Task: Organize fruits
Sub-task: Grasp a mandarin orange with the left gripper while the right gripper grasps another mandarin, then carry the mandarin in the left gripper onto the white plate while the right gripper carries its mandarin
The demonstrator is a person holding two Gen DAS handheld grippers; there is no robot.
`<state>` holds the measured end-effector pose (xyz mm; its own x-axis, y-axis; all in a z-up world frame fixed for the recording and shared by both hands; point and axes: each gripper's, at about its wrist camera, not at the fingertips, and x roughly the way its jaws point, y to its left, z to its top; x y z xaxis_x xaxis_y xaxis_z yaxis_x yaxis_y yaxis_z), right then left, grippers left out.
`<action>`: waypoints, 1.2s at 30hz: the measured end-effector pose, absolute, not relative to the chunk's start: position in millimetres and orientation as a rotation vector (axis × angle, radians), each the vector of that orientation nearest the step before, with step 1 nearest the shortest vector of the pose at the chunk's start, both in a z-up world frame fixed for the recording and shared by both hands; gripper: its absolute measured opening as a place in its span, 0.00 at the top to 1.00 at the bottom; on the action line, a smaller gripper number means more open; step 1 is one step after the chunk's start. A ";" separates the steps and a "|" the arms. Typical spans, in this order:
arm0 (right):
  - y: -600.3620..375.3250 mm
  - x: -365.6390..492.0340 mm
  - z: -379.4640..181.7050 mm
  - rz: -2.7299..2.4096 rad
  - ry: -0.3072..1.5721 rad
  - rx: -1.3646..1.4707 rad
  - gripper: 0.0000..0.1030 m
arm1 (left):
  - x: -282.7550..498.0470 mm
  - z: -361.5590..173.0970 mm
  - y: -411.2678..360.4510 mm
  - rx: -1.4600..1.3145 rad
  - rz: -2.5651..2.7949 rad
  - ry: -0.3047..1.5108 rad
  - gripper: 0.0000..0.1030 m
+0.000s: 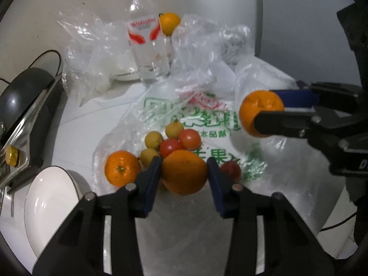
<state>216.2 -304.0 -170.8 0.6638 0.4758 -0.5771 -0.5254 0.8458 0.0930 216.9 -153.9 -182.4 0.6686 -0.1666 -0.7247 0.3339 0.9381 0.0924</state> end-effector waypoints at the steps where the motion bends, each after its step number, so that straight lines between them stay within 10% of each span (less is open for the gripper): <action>1: -301.3 213.9 -168.4 0.566 0.623 -0.088 0.55 | 213.2 -177.8 -151.4 0.218 -0.289 0.775 0.59; 36: -156.0 173.1 -141.4 0.620 0.576 -0.230 0.55 | 139.7 -139.9 4.8 0.075 -0.174 0.641 0.59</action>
<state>173.1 -156.0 -141.4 0.6643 0.4815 -0.5717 -0.6057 0.7949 -0.0343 139.7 4.8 -139.9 0.7878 -0.1383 -0.6002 0.1845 0.9827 0.0158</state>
